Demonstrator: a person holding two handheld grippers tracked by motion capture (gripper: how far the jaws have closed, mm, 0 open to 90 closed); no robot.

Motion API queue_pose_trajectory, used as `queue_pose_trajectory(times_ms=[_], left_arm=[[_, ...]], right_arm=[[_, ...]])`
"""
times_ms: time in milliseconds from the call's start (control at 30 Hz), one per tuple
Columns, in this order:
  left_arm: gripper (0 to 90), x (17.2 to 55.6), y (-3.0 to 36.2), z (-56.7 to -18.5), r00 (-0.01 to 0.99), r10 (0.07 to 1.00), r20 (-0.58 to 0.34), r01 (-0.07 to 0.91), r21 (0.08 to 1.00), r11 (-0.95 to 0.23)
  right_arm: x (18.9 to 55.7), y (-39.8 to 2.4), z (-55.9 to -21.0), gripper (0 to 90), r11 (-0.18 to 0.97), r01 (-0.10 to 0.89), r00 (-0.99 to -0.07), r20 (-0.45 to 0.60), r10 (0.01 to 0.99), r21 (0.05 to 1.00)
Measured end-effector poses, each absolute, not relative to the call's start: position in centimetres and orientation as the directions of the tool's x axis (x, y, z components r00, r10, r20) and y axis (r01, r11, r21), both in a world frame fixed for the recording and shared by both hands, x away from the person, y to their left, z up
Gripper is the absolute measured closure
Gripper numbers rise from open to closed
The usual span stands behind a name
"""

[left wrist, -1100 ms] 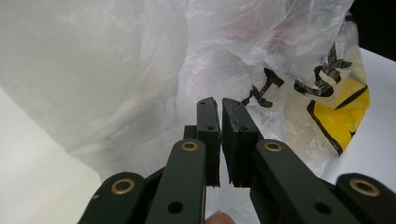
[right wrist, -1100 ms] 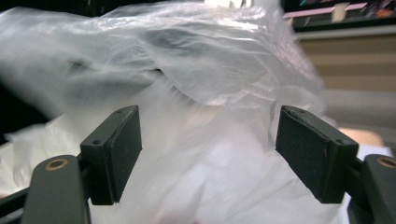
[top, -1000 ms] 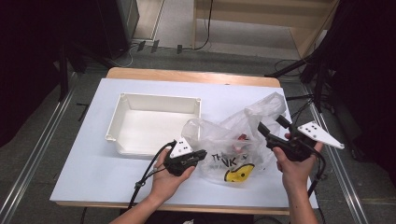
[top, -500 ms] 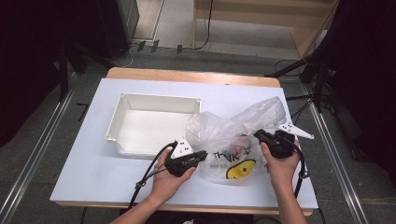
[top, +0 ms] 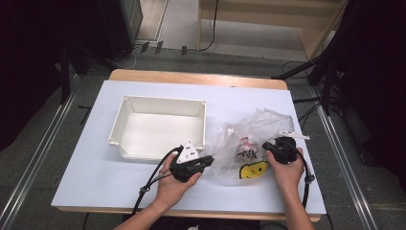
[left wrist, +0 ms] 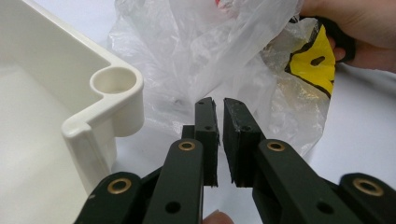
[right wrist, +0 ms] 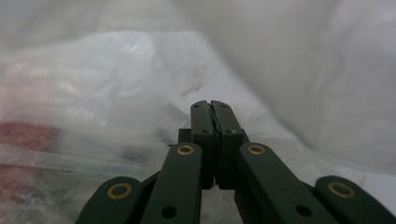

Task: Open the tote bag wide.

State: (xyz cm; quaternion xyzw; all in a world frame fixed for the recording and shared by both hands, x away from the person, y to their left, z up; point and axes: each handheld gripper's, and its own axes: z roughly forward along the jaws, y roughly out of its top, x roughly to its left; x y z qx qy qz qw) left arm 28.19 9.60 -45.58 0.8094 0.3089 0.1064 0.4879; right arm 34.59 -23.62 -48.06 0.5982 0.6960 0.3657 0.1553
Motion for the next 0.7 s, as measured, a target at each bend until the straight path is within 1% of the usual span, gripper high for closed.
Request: queue_pose_trajectory(times_ms=[33, 100, 167, 200, 267, 367, 400, 433, 500, 533, 633, 700], left_arm=[[83.0, 28.1, 9.6, -45.5, 0.785, 0.605, -0.131, 0.397, 0.856, -0.331], [78.6, 28.1, 9.8, -45.3, 0.787, 0.602, -0.135, 0.392, 0.862, -0.320], [71.7, 28.0, 9.9, -45.0, 0.789, 0.598, -0.142, 0.383, 0.874, -0.298], [68.0, 27.9, 9.9, -44.7, 0.788, 0.599, -0.144, 0.379, 0.880, -0.286], [57.1, 27.8, 9.9, -44.0, 0.784, 0.603, -0.145, 0.365, 0.894, -0.260], [43.9, 27.7, 9.9, -42.7, 0.779, 0.609, -0.148, 0.345, 0.913, -0.219], [41.2, 27.6, 9.9, -42.3, 0.777, 0.613, -0.147, 0.337, 0.919, -0.207], [39.0, 27.6, 9.9, -41.9, 0.775, 0.615, -0.144, 0.329, 0.923, -0.199], [34.3, 27.4, 9.9, -41.4, 0.773, 0.618, -0.141, 0.314, 0.932, -0.180], [32.7, 27.4, 9.8, -41.2, 0.771, 0.622, -0.137, 0.309, 0.934, -0.177], [31.2, 27.5, 9.4, -41.3, 0.770, 0.624, -0.132, 0.308, 0.934, -0.183], [34.5, 27.7, 9.0, -41.7, 0.767, 0.627, -0.135, 0.322, 0.926, -0.196]], right_arm=[[34.5, -23.6, -48.1, 89.7, 0.016, 0.719, -0.236, 0.222, 0.946, 0.695], [34.2, -23.6, -47.8, 84.5, 0.018, 0.712, -0.248, 0.227, 0.942, 0.702], [33.8, -23.6, -47.5, 75.8, 0.023, 0.696, -0.267, 0.228, 0.936, 0.718], [33.5, -23.6, -47.2, 72.9, 0.025, 0.688, -0.270, 0.224, 0.936, 0.726], [33.0, -23.6, -46.7, 69.2, 0.023, 0.670, -0.283, 0.227, 0.932, 0.742], [32.4, -23.7, -45.9, 55.9, 0.004, 0.646, -0.256, 0.212, 0.943, 0.763], [32.2, -23.6, -45.7, 49.6, -0.003, 0.641, -0.245, 0.208, 0.947, 0.767], [32.0, -23.6, -45.4, 42.7, -0.008, 0.631, -0.229, 0.197, 0.953, 0.776], [31.7, -23.5, -44.8, 33.9, -0.009, 0.612, -0.199, 0.164, 0.966, 0.791], [31.5, -23.5, -44.4, 30.5, -0.016, 0.606, -0.195, 0.168, 0.966, 0.795], [30.8, -23.8, -43.6, 24.3, -0.024, 0.580, -0.210, 0.178, 0.961, 0.814], [30.3, -24.0, -43.2, 21.1, -0.023, 0.568, -0.221, 0.180, 0.958, 0.823]])
